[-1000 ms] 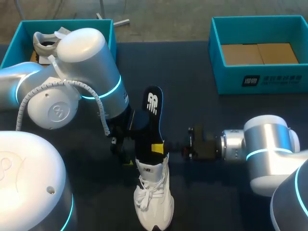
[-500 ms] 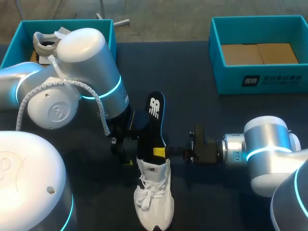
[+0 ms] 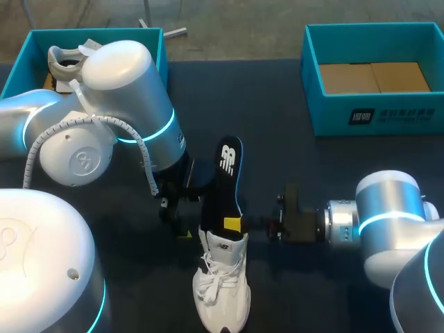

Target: Take the shoe out of the shoebox, open the shoe tongue, remove and reinsert the insole, then place the shoe into the shoebox

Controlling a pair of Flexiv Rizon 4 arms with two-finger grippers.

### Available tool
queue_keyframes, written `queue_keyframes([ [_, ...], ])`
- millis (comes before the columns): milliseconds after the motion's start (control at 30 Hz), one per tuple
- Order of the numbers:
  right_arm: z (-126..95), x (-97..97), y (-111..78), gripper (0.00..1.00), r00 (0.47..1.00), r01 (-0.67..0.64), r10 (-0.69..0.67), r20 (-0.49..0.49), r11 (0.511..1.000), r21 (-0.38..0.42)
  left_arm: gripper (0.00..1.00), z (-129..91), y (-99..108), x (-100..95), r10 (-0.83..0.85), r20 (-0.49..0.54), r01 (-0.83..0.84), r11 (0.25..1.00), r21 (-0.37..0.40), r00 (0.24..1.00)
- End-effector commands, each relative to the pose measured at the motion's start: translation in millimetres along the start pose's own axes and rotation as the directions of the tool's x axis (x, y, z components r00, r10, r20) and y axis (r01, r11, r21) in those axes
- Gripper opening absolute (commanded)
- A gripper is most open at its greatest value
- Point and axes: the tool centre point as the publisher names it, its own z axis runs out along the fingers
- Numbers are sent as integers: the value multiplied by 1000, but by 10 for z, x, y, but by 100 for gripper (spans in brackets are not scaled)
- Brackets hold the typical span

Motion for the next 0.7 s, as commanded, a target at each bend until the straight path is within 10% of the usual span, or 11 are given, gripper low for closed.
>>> queue_keyframes([
  [33,23,-12,-45,0,1000,0,0,-3,1000,3,100,6,-5,0,-1,1,1,1000,-2,1000],
  [700,53,-40,116,19,999,40,-39,-25,999,22,100,6,-5,0,-1,1,1,1000,-2,1000],
])
